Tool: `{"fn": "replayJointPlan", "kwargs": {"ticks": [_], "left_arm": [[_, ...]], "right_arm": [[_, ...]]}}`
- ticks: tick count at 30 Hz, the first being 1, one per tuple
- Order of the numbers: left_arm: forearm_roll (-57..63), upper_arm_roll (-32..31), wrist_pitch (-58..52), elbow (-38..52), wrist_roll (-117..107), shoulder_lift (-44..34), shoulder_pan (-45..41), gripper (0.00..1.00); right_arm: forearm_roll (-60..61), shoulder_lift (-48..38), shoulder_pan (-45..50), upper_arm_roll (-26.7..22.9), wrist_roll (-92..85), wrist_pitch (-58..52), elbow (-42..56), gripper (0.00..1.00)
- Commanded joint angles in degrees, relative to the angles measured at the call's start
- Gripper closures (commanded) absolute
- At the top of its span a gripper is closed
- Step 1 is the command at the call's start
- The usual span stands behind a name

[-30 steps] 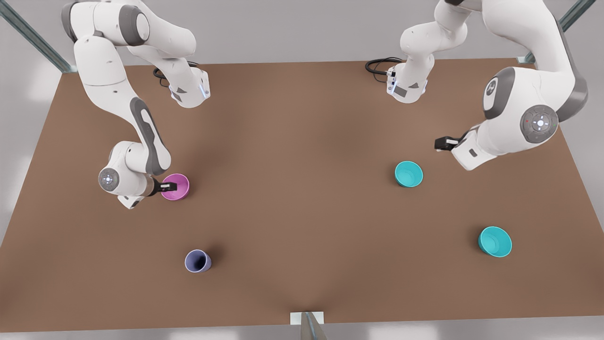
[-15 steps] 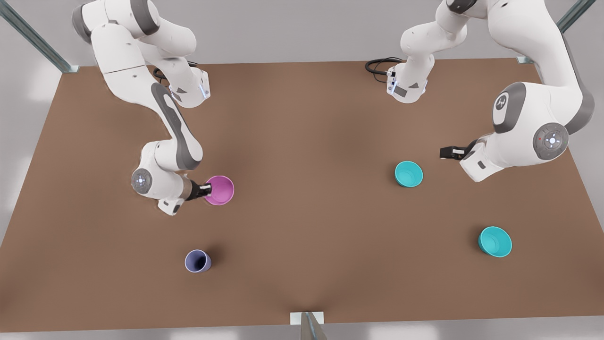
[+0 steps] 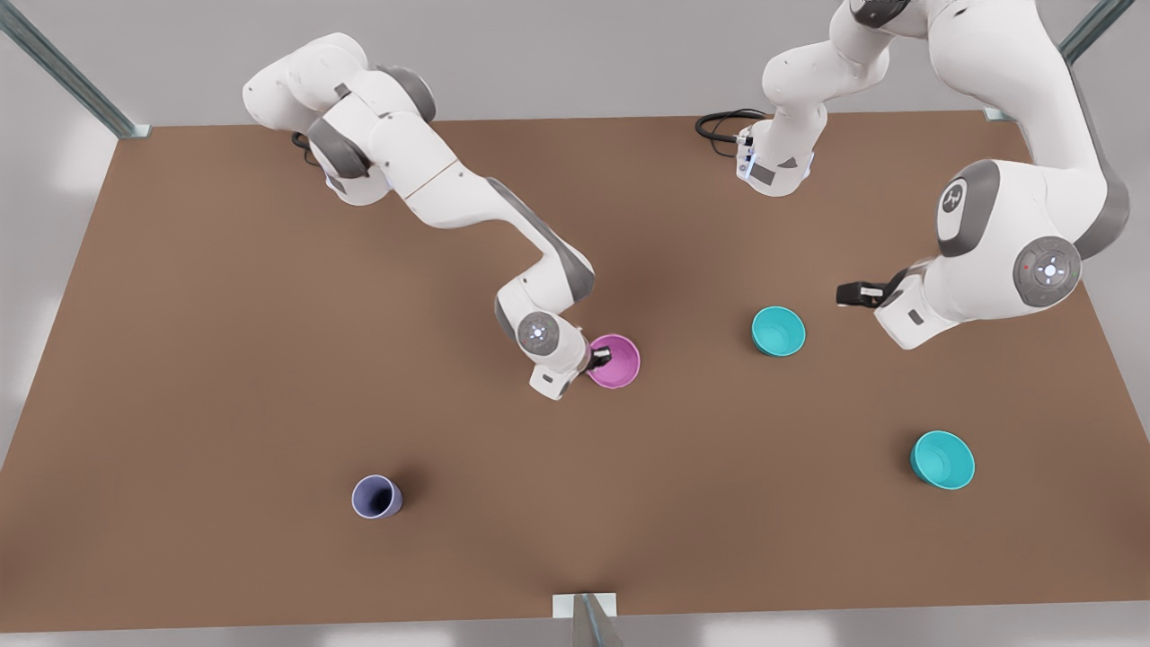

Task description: Stack the blue bowl on the pink bowl

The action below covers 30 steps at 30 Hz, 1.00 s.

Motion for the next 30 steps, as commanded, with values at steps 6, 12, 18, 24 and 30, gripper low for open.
{"fn": "replayJointPlan", "kwargs": {"ticks": [6, 12, 18, 24, 30], "left_arm": [[-2.8, 0.0, 13.6, -9.4, 0.3, 1.5, 4.9, 0.0], [-11.5, 6.5, 44.0, -32.3, 18.7, 4.3, 7.2, 0.0], [-12.4, 7.1, 55.4, -38.6, 23.4, 8.4, 5.0, 0.0], [-12.5, 7.2, 55.4, -39.5, 24.5, 9.2, 3.4, 0.08], [-12.6, 7.1, 55.3, -39.5, 24.5, 9.2, 3.2, 0.66]], "right_arm": [[0.3, -3.8, -3.3, 0.4, 29.2, -6.0, 1.5, 0.0], [-22.8, -11.3, -23.7, 0.2, -17.6, -48.2, 8.2, 0.0], [-29.8, -37.3, -36.0, -0.4, -38.4, -53.2, -0.7, 0.0], [-29.0, -46.9, -36.0, -0.2, -38.0, -52.9, -7.7, 0.0], [-29.2, -47.0, -36.1, -0.3, -37.3, -52.9, -7.5, 0.0]]}}
